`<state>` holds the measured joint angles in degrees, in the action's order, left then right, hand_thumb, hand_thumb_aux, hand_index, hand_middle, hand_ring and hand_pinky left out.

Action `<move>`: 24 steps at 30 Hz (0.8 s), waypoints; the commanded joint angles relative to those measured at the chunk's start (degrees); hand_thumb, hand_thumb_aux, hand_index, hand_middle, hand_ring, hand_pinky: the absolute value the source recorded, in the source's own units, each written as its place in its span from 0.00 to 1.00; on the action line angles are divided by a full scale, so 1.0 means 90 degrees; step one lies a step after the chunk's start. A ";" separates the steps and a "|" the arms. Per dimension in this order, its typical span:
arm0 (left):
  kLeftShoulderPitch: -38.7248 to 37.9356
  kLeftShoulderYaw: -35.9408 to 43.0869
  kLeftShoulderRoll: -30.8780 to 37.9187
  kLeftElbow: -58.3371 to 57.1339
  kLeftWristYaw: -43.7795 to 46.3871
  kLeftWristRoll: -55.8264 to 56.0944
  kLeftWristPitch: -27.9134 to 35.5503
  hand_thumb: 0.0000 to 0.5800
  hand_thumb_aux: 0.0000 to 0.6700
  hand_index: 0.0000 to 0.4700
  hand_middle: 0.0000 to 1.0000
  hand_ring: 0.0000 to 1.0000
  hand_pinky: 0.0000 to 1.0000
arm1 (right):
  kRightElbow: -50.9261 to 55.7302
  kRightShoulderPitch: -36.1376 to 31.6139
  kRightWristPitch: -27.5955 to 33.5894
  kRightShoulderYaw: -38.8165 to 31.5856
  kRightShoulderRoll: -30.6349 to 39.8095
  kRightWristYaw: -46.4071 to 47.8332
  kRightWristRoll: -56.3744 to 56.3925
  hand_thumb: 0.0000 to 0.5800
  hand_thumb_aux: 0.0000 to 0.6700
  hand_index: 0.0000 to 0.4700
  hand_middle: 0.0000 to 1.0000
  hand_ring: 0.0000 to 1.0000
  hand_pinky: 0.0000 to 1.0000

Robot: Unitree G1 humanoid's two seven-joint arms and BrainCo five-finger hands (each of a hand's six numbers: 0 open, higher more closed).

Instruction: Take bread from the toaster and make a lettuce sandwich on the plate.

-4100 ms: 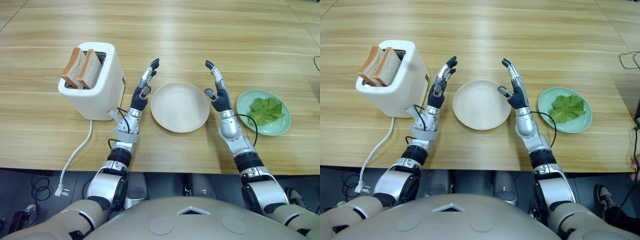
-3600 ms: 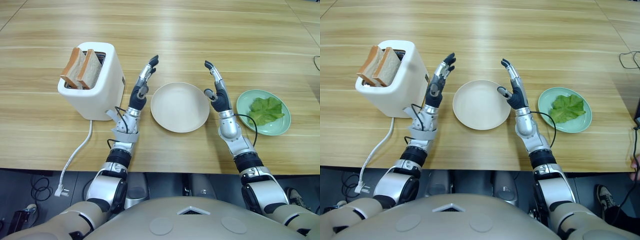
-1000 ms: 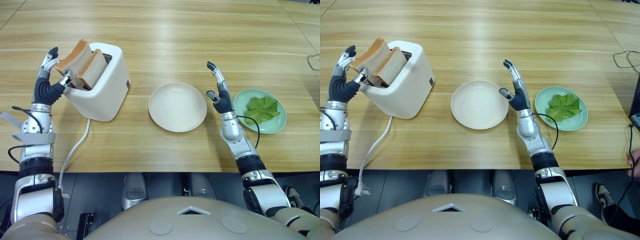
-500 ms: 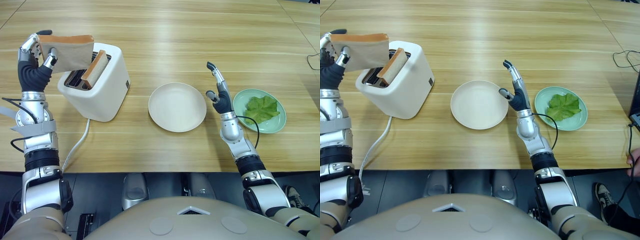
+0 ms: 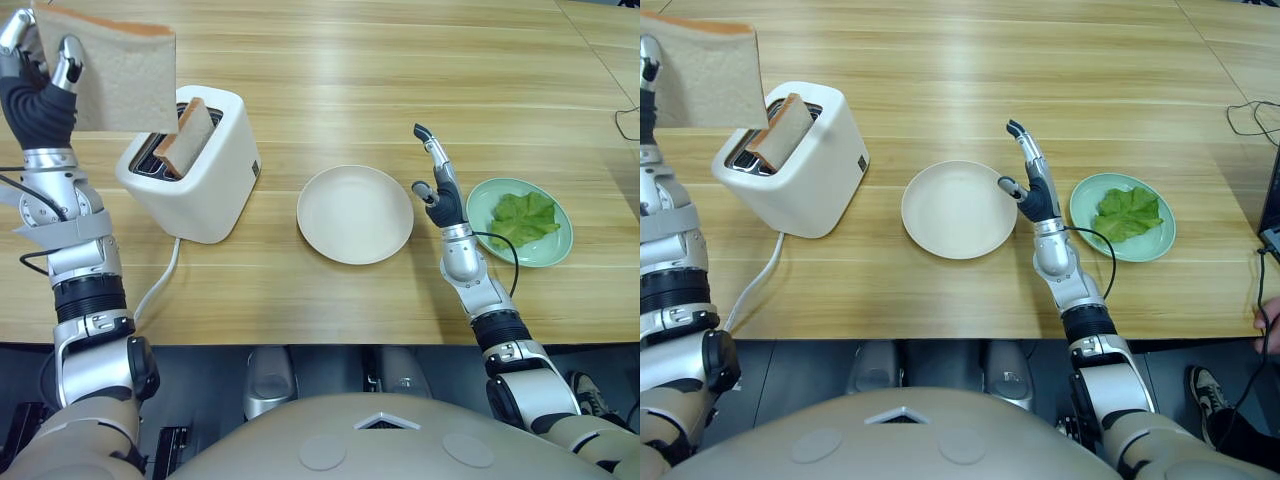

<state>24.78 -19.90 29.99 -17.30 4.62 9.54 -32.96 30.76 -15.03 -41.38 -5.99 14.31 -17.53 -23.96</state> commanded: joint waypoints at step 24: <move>0.2146 0.4110 -0.2328 -0.3099 0.2525 -0.1955 0.0654 1.00 1.00 0.98 1.00 1.00 1.00 | -0.0312 0.1125 0.1942 0.1559 0.3049 -0.0225 -0.0788 0.00 0.00 0.00 0.00 0.00 0.00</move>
<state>42.12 15.78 9.70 -38.85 27.72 -5.24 -26.12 26.44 -5.97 -26.69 8.60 40.55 -18.59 -28.24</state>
